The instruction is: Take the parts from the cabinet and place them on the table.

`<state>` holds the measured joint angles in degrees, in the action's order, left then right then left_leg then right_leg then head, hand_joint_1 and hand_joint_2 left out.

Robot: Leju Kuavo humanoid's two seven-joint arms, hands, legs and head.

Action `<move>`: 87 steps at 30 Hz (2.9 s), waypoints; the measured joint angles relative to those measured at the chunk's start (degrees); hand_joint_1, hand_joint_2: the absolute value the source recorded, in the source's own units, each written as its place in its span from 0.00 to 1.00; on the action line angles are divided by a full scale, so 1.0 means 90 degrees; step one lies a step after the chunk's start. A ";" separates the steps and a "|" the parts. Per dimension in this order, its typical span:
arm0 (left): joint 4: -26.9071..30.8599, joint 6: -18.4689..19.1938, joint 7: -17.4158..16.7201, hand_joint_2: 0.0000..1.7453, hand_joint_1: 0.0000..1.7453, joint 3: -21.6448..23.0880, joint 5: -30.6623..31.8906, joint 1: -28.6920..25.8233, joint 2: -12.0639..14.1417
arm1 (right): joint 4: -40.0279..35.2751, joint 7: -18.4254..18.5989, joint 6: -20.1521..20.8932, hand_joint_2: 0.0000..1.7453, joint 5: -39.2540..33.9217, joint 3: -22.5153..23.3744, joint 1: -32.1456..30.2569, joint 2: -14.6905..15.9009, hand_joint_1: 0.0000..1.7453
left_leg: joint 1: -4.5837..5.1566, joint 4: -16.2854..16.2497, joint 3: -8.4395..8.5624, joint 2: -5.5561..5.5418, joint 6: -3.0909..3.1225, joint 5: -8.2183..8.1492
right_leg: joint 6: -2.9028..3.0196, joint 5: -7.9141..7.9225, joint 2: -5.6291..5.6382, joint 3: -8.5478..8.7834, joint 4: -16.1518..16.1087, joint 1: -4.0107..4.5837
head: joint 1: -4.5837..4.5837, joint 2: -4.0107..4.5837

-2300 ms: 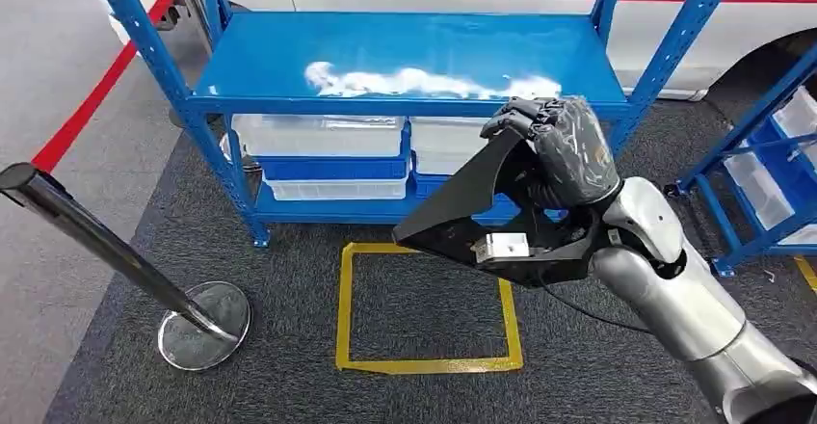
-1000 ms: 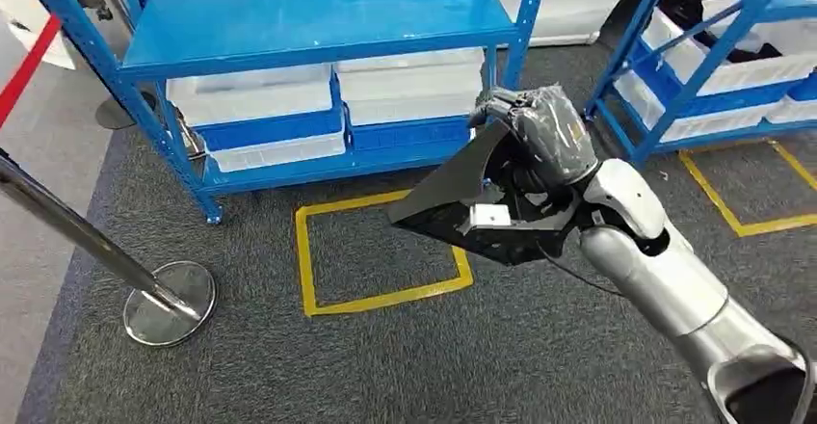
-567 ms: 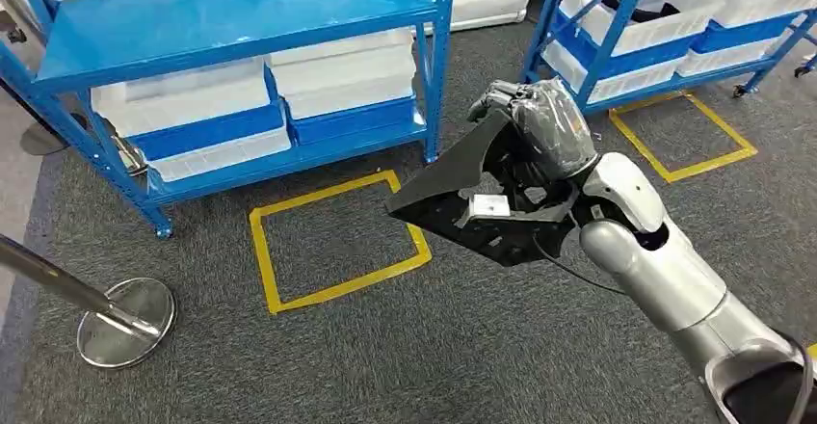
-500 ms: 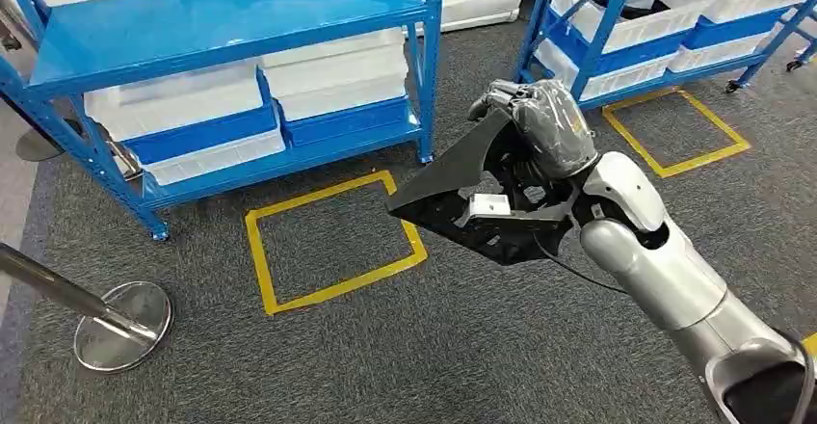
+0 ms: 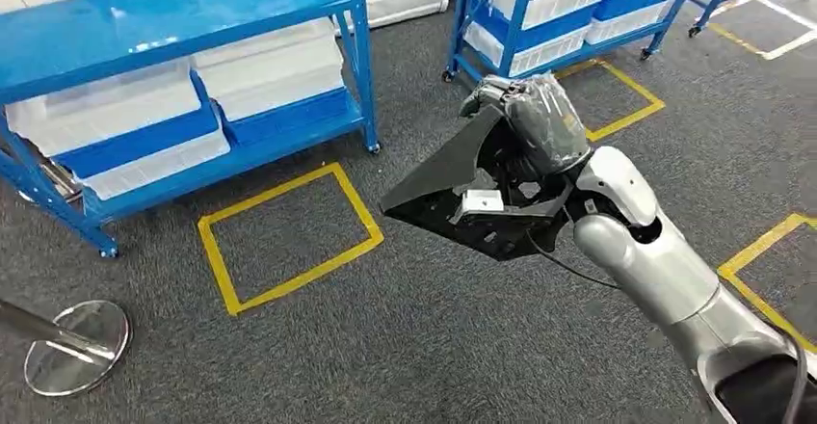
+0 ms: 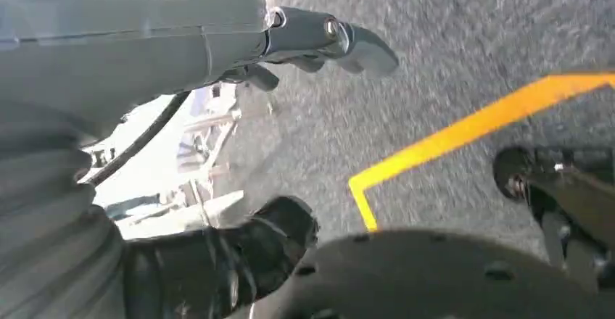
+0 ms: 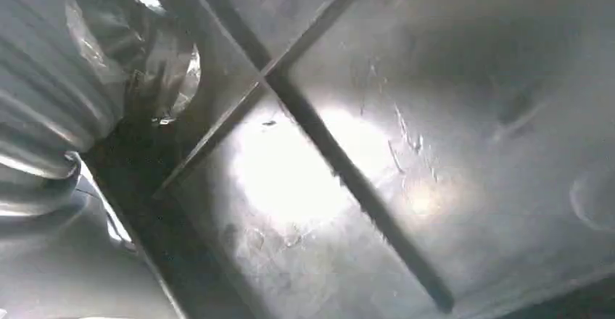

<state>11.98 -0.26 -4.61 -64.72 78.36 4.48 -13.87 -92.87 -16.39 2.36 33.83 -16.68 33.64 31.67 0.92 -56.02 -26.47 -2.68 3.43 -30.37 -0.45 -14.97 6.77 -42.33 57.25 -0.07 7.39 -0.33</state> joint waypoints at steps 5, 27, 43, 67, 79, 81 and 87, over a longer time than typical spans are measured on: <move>0.0002 0.0015 -0.0002 1.00 0.00 0.0000 0.0002 -0.0019 0.0012 | 0.0051 0.0027 0.0044 1.00 0.0000 -0.0012 0.0055 -0.0007 1.00 | -0.0029 0.0060 -0.0462 0.0495 0.0068 0.0500 | -0.0128 -0.1676 -0.0712 -0.0382 0.1702 -0.0142 | 0.0025 0.0000; 0.0034 0.0131 0.0325 1.00 0.00 -0.0012 -0.0039 -0.0056 0.0038 | 0.0207 0.0148 0.0095 1.00 0.0012 -0.0384 0.0229 -0.0106 1.00 | 0.0064 -0.0311 0.0001 -0.0163 0.0029 -0.0120 | 0.0144 -0.0540 -0.0286 0.0093 0.0252 0.0044 | -0.0021 0.0000; 0.0034 0.0156 0.0342 1.00 0.00 -0.0017 -0.0041 -0.0098 0.0019 | 0.0275 0.0168 0.0073 1.00 0.0007 -0.0520 0.0217 -0.0097 1.00 | 0.0010 -0.0299 -0.0445 0.0976 -0.0128 0.0114 | -0.0137 -0.1217 -0.1081 0.0720 0.0389 -0.0150 | -0.0007 0.0000; 0.0034 0.0165 0.0379 1.00 0.00 -0.0019 0.0041 -0.0133 0.0019 | 0.0442 0.0577 0.0341 1.00 0.0308 -0.0711 0.0874 0.0029 1.00 | -0.0054 -0.0089 -0.0484 0.0550 0.0011 0.0362 | -0.0167 -0.1799 -0.0695 -0.0330 0.2043 -0.0105 | -0.0005 0.0000; 0.0034 0.0386 0.0277 1.00 0.00 0.0073 0.0381 -0.0067 0.0152 | 0.2913 0.1292 0.1885 1.00 0.0617 -0.1933 0.6361 0.0005 1.00 | -0.0079 -0.0971 -0.0873 0.0525 -0.0350 -0.0285 | 0.0094 -0.1106 -0.0842 0.0497 0.0426 -0.0159 | -0.0010 0.0000; 0.0034 0.0391 0.0267 1.00 0.00 0.0100 0.0384 -0.0098 0.0152 | 0.3165 0.1311 0.1889 1.00 0.0590 -0.2091 0.6755 -0.0163 1.00 | -0.0094 -0.2041 -0.1360 0.0361 -0.0372 -0.0735 | 0.0126 -0.1110 -0.0703 0.0498 0.0426 -0.0124 | -0.0012 0.0000; 0.0034 0.0413 0.0250 1.00 0.00 0.0131 0.0440 -0.0112 0.0170 | 0.3425 0.1501 0.1846 1.00 0.0457 -0.2470 0.7225 -0.0308 1.00 | -0.0092 -0.0655 -0.0969 -0.0181 -0.0210 0.0361 | 0.0124 -0.1107 -0.0197 0.0520 0.0436 -0.0104 | -0.0007 0.0000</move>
<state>12.28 3.45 -2.36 -63.54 82.31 3.47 -12.35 -62.05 -2.88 18.97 37.94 -38.91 98.67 28.89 0.09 -61.92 -35.19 -4.30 1.54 -27.12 0.67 -24.94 5.00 -37.65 61.18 -1.00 7.32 -0.33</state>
